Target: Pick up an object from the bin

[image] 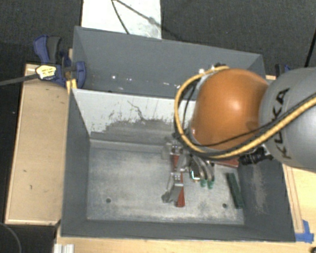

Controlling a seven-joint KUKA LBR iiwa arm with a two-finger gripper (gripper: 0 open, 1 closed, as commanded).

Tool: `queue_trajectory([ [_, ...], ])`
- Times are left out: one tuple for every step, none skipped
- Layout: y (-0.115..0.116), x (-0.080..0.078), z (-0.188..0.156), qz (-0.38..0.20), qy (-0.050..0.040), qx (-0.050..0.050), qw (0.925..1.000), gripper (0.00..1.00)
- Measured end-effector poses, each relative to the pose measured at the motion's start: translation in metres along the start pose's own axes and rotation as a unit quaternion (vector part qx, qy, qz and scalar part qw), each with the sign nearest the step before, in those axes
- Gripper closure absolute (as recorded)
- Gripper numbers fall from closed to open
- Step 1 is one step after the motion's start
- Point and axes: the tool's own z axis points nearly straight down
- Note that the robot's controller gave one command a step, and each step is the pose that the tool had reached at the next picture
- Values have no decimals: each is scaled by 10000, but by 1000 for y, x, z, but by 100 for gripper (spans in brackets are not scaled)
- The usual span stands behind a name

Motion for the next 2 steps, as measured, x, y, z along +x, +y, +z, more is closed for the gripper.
queue_trajectory([
  [-72, 15, 41, 375, -11, 13, 9993, 0],
  [-117, 15, 143, -614, -22, 3, 9981, 0],
])
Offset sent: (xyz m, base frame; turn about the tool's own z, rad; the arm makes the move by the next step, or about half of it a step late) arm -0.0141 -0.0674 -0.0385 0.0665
